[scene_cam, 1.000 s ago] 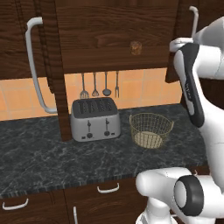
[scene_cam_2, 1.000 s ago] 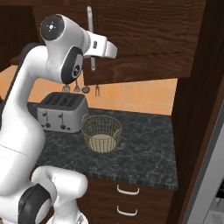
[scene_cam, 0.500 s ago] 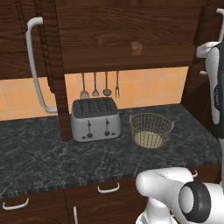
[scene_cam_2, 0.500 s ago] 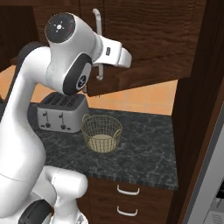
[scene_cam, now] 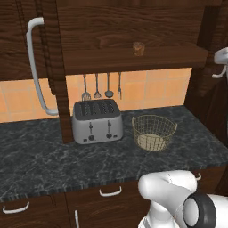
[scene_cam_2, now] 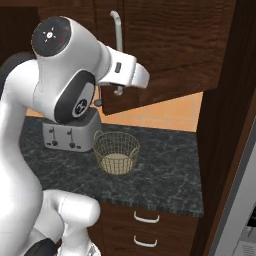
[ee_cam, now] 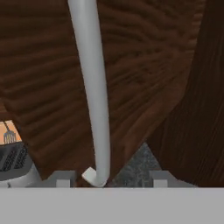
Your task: Open the cabinet, pick up the bread from the cabinet and place it in the basket. Then move the basket to the dining counter.
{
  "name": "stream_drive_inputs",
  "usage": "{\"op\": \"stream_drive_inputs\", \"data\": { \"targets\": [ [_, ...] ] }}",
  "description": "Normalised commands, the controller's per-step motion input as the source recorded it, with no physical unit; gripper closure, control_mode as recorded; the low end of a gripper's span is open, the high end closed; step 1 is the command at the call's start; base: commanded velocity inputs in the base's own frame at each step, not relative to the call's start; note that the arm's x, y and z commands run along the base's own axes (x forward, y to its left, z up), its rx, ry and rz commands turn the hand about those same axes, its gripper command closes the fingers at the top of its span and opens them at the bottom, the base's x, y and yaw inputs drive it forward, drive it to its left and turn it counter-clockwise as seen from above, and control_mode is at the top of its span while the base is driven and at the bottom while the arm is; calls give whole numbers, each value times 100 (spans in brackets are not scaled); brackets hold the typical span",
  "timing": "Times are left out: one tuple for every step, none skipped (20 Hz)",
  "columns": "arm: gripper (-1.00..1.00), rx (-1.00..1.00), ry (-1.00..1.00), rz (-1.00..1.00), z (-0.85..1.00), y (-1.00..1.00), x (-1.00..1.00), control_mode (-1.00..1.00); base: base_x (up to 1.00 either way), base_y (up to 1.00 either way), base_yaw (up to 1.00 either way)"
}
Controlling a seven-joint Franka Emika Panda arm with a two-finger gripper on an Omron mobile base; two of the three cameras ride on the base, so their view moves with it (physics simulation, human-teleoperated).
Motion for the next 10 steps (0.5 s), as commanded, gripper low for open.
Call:
{"op": "stream_drive_inputs", "data": {
  "targets": [
    [-100, -2, 1, -18, 0, 41, -82, -100, 0, 0, 0],
    [-100, -6, 1, -18, 2, 60, -81, -100, 0, 0, 0],
    [-100, -16, 9, -17, 0, 91, -61, -100, 0, 0, 0],
    [-100, -22, 14, -8, 0, 100, -49, -100, 0, 0, 0],
    [-100, -41, 16, 0, 0, 100, -34, -100, 0, 0, 0],
    [-100, -50, 18, 0, 0, 100, -24, -100, 0, 0, 0],
    [-100, -55, 17, 0, 0, 100, -15, -100, 0, 0, 0],
    [-100, -51, 15, 0, 0, 100, -16, -100, 0, 0, 0],
    [-100, -51, 20, 0, 0, 100, -1, -100, 0, 0, 0],
    [-100, -51, 24, 0, 0, 100, 0, -100, 0, 0, 0]
  ]
}}
